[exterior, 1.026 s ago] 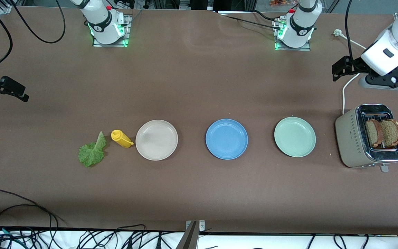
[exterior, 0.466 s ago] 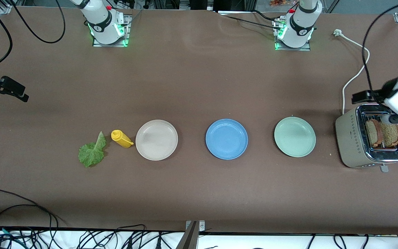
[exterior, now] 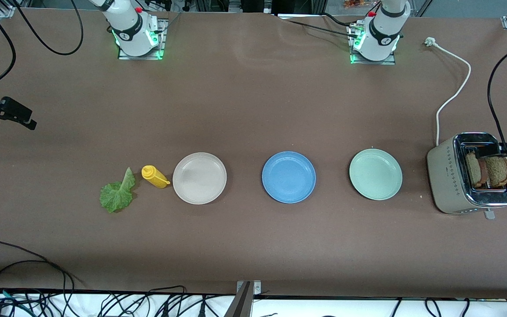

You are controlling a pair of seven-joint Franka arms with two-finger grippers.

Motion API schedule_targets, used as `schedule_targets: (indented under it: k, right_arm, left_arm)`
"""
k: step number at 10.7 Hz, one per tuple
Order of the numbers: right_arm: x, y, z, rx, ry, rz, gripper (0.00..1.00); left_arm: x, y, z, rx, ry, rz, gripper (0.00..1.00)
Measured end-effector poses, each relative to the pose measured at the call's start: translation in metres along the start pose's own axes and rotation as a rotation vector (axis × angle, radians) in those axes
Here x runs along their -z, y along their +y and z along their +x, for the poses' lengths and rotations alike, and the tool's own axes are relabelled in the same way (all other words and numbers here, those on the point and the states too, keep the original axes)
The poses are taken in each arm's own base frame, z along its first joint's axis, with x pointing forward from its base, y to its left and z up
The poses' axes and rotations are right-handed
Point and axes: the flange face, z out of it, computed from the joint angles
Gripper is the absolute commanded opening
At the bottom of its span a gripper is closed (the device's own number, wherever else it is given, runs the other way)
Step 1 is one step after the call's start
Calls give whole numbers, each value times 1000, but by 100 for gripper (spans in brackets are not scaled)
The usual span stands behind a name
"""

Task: Make sandwich in blue plate with both arms
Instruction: 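Lower the left gripper onto a bread slice in the toaster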

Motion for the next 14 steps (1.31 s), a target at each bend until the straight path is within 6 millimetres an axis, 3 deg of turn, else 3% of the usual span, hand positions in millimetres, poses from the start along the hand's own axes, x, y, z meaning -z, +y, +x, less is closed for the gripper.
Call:
schedule_targets:
  k: [2, 5, 6, 7, 8, 9, 14]
  right_arm:
    - [0, 0, 0, 0, 0, 0, 100]
    - [0, 0, 0, 0, 0, 0, 100]
    - [0, 0, 0, 0, 0, 0, 100]
    - [0, 0, 0, 0, 0, 0, 100]
    - [0, 0, 0, 0, 0, 0, 100]
    - [0, 0, 0, 1, 0, 0, 100]
    - [0, 0, 0, 1, 0, 0, 100]
  left_arm:
    - [-33, -23, 15, -16, 2, -9, 100]
    - [-83, -31, 25, -24, -42, 8, 100]
    - [-88, -29, 25, -30, -53, 15, 82]
    - [-91, -27, 24, -35, -59, 16, 42]
    - [-93, -26, 24, -38, -63, 18, 16]
    - [-94, -27, 24, -42, -67, 31, 0]
    - [-101, -30, 23, -51, -83, 42, 0]
